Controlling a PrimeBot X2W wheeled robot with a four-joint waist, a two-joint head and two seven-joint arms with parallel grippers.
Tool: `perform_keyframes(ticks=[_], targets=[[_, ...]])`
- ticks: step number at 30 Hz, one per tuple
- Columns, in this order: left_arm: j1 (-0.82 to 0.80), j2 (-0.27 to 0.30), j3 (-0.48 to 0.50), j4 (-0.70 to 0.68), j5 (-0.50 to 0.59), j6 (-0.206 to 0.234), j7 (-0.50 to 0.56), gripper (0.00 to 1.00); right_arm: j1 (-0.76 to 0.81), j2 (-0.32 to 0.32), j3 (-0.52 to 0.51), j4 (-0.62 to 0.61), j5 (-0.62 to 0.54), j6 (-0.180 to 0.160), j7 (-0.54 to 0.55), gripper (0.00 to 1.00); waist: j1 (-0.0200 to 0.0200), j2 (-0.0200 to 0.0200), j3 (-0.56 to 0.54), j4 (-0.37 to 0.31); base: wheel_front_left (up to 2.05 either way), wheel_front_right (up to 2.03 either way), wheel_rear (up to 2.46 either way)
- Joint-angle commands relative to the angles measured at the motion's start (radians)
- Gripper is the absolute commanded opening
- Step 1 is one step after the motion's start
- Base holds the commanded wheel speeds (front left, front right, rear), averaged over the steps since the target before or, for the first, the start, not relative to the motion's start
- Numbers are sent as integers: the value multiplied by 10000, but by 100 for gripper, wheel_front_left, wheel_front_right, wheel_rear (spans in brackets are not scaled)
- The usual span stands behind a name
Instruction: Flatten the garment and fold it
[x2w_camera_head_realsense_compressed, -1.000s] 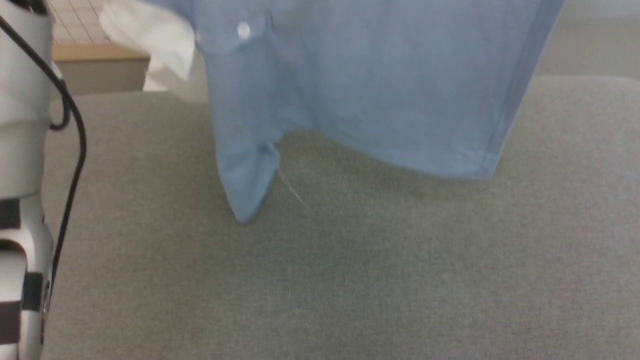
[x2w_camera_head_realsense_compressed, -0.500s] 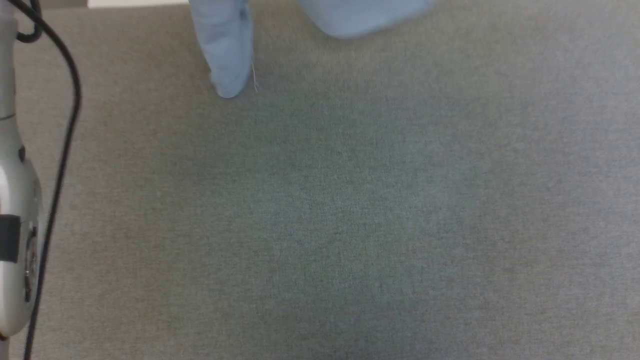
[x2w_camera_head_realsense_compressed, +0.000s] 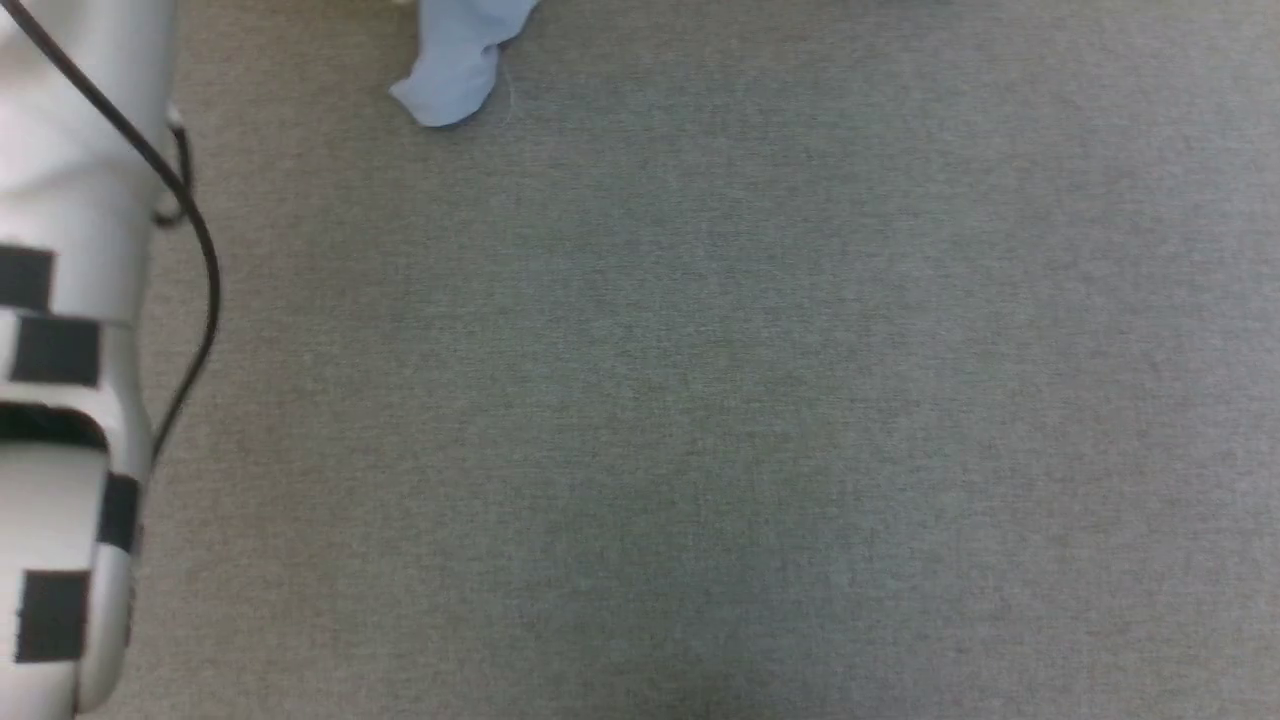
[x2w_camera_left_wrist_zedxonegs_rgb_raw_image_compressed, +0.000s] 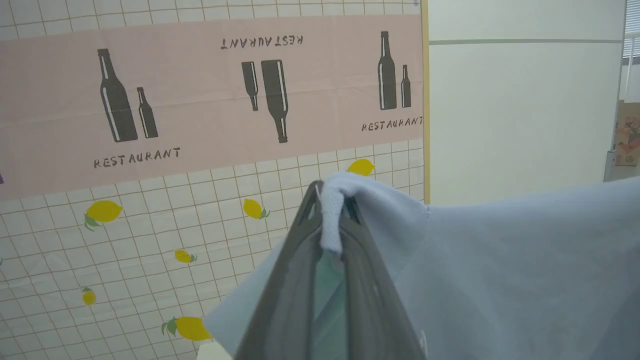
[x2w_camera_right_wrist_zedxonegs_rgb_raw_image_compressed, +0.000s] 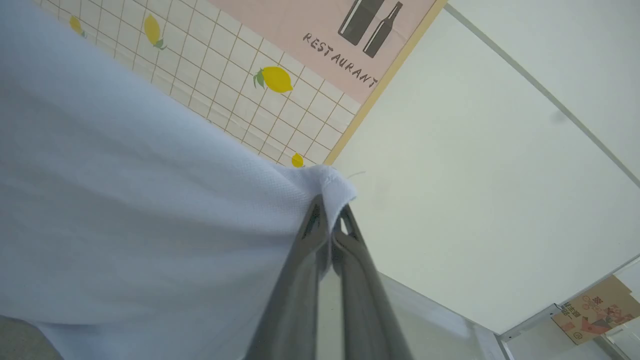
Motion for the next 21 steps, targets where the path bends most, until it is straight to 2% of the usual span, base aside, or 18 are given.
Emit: perform_keyframes(ticks=[1, 6, 11, 15, 21], targets=[[285, 48, -117, -154, -227, -80, 17, 0, 234, -134, 93, 182, 227, -19, -205, 0, -2, 0, -64, 140, 0, 0, 0], [1414, 247, -345, -1058, -1252, -154, 659, 0, 829, -355, 534, 530, 1384, -19, -796, 0, -2, 0, -444, 410, 0, 0, 0], [3104, 882, -579, -2701, -2323, -161, 1629, 0, 1964, -550, 1395, 165, 3130, -19, -831, 0, -2, 0, -829, 583, 0, 0, 0], [4909, 1390, -573, -4178, -2745, 23, 2134, 0, 3319, -965, 1947, -999, 4733, -19, -488, 0, -2, 0, -1033, 616, 0, 0, 0], [7561, 1975, -580, -6313, -2812, 872, 2220, 0, 5841, -1992, 1789, -3648, 6672, -19, 241, 0, -2, 0, -1247, 646, 0, 0, 0]])
